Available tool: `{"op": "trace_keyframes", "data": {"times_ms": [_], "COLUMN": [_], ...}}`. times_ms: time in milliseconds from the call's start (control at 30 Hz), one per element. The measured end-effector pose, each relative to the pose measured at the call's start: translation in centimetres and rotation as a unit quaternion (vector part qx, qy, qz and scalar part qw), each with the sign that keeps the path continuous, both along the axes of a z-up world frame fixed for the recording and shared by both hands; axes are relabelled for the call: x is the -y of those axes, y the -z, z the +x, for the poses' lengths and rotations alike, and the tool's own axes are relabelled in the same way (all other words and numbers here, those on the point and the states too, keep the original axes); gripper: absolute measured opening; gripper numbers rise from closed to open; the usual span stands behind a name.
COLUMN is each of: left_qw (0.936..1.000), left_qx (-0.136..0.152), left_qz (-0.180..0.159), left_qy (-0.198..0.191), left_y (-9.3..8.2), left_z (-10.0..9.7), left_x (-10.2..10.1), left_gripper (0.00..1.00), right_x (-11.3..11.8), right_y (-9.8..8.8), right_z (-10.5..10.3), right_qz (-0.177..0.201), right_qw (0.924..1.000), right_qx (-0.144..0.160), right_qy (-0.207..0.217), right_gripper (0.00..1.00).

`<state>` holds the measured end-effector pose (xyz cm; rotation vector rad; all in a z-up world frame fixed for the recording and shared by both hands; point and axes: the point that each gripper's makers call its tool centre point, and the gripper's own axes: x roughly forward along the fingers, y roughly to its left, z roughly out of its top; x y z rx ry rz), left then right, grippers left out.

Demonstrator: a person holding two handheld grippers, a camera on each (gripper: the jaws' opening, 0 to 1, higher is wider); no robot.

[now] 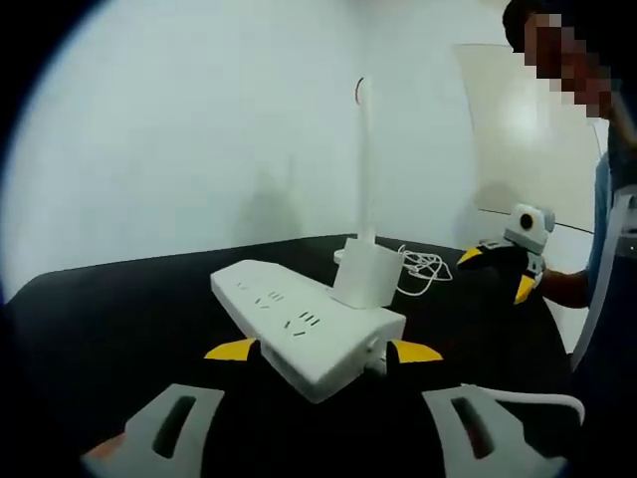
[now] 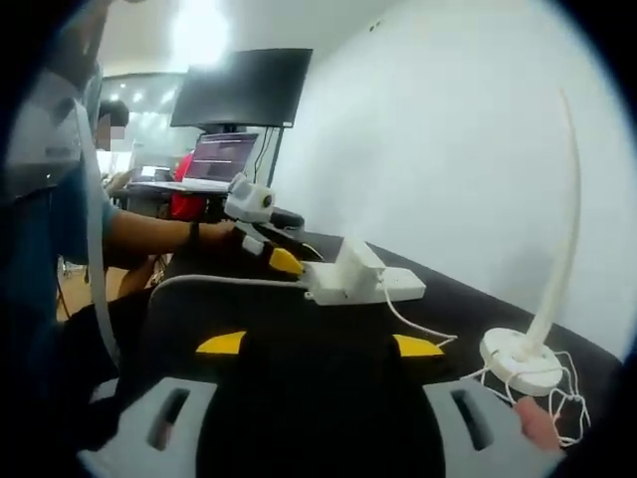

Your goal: Insert the desk lamp plug into the socket, turn on the power strip switch, turn on the lamp switch, then turn off the lamp switch, turn off the power strip switch, and remove the plug from the socket.

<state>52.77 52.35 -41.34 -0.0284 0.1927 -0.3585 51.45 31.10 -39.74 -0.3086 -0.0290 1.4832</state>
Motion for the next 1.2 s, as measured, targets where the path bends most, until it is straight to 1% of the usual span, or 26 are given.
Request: {"op": "trace_keyframes", "data": {"times_ms": [67,200,567,1200], "left_qw": [1.0,0.9999,0.9999,0.9999], "left_qx": [-0.009,-0.014,-0.01,-0.01], "left_qz": [-0.002,-0.002,-0.006,-0.009], "left_qy": [-0.001,-0.002,-0.004,-0.007], "left_y": [0.24,0.38,0.19,0.11], "left_z": [0.01,-0.06,-0.07,-0.08], "left_x": [0.03,0.09,0.1,-0.14], "left_gripper": [0.46,0.43,0.42,0.4], "right_x": [-0.05,-0.13,-0.17,-0.06], "right_y": [0.04,0.15,0.4,0.71], "right_z": [-0.07,-0.09,-0.17,-0.11], "right_qz": [-0.001,-0.005,-0.014,-0.024], "right_qw": [1.0,1.0,0.9997,0.9992], "right_qx": [0.001,0.006,0.021,0.031], "right_qy": [-0.001,-0.001,0.001,0.004], "right_gripper": [0.56,0.56,0.56,0.55]}}
